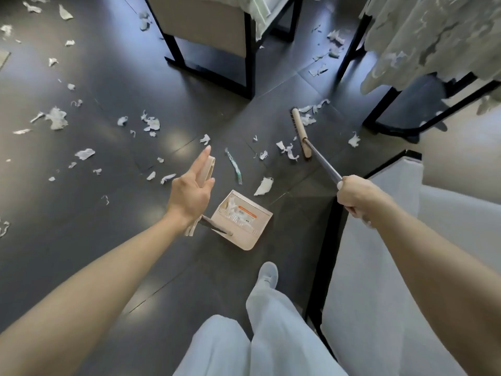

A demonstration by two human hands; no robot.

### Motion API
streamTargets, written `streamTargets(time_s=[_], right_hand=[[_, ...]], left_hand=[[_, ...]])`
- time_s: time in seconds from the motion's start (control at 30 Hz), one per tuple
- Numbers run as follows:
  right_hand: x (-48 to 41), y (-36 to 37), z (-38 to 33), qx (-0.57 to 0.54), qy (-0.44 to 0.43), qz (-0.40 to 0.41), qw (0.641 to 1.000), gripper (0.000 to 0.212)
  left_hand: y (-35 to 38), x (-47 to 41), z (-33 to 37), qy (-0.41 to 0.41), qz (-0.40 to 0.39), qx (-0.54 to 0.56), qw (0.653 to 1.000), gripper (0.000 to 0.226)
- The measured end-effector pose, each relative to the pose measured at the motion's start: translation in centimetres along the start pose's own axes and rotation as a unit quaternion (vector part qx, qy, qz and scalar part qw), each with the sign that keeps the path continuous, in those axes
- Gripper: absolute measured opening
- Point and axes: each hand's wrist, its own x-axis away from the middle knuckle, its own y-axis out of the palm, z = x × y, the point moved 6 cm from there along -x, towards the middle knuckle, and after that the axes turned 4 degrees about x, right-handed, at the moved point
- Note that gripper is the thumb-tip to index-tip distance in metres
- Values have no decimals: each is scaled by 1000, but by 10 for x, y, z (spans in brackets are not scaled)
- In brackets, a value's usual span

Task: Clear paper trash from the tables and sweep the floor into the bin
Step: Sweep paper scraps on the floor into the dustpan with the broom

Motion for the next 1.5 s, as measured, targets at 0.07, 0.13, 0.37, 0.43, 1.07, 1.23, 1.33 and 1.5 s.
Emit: streamTargets(time_s=[0.07, 0.13, 0.37, 0.43, 1.07, 1.23, 1.33, 1.5], right_hand=[[-33, -13, -9, 48, -2, -4, 999, 34], [-64, -25, -16, 103, -6, -4, 995, 36], [-117, -37, -25, 209, -38, -38, 976, 61], [-112, -35, -24, 232, -53, -80, 968, 73], [-30, -82, 16, -45, 41, -155, 986, 66], [-41, -113, 27, -29, 37, -86, 995, 73], [-59, -140, 32, 7, 54, -45, 997, 63], [-132, -181, 33, 76, 101, 0, 992, 34]], left_hand=[[8, -13, 4, -6, 13, 12, 1000, 67], [19, -25, 8, -13, 19, 18, 1000, 67], [37, -73, 29, -23, 23, 15, 999, 69], [41, -83, 37, -16, 35, 3, 999, 68], [70, -195, 82, 67, -176, 37, 981, 71], [75, -217, 102, 74, -214, 98, 969, 72], [75, -227, 109, 71, -205, 110, 970, 74], [79, -248, 122, 54, -126, 92, 986, 73]])
